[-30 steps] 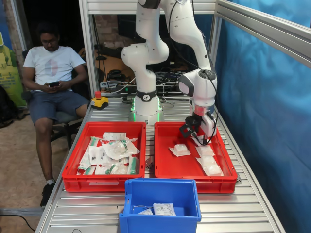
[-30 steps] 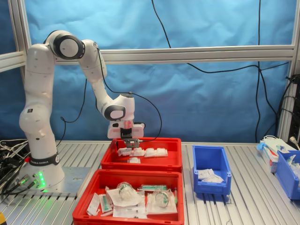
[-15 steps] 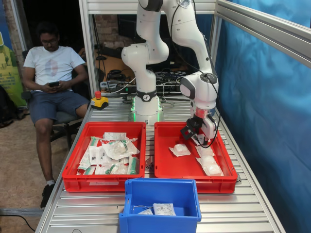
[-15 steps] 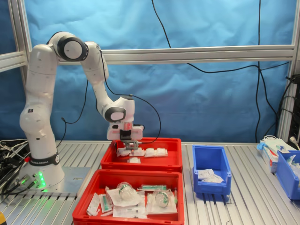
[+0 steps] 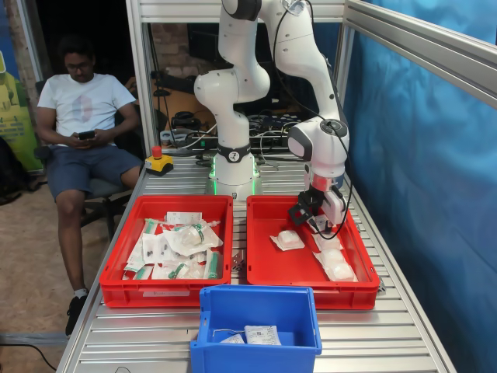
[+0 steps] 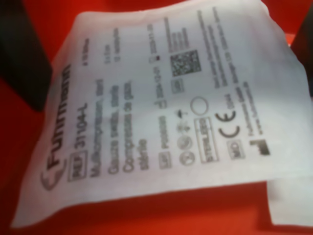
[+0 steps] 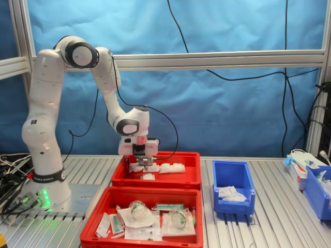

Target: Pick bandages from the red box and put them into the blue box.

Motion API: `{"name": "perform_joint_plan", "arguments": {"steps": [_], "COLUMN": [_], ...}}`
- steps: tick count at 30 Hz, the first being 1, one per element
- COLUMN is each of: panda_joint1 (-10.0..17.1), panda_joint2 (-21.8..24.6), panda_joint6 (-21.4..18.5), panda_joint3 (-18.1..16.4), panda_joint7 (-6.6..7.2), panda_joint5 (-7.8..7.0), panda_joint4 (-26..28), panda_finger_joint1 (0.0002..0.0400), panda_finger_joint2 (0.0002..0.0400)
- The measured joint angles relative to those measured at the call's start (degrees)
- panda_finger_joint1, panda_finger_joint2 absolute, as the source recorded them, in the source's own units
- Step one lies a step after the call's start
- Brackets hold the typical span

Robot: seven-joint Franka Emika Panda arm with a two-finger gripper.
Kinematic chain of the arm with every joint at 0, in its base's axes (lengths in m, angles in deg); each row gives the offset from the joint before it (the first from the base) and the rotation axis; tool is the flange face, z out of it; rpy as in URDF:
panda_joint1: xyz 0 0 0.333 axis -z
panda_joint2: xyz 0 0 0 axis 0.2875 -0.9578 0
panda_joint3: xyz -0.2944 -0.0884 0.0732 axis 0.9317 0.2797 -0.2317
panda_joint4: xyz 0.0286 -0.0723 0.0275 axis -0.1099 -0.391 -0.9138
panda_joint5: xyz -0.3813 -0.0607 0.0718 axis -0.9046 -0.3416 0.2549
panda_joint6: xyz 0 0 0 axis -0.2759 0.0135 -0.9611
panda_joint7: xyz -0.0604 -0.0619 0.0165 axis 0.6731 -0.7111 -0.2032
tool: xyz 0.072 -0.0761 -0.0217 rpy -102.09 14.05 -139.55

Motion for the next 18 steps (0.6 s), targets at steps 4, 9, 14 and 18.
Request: {"name": "perform_joint_plan", "arguments": {"steps": [4, 9, 14, 18], "panda_joint1": [0.00, 0.00, 0.00, 0.00], "panda_joint2": [-0.02, -0.05, -0.07, -0.07], "panda_joint6": [0.00, 0.00, 0.00, 0.00], "panda_joint3": [0.25, 0.56, 0.64, 0.66], "panda_joint7": [0.00, 0.00, 0.00, 0.00], "panda_joint5": [0.00, 0.00, 0.00, 0.00], "panda_joint4": [0.11, 0.26, 0.40, 0.50], "panda_finger_joint1": [0.0400, 0.0367, 0.0316, 0.0316], "panda_finger_joint2": [0.0400, 0.0367, 0.0316, 0.0316]}}
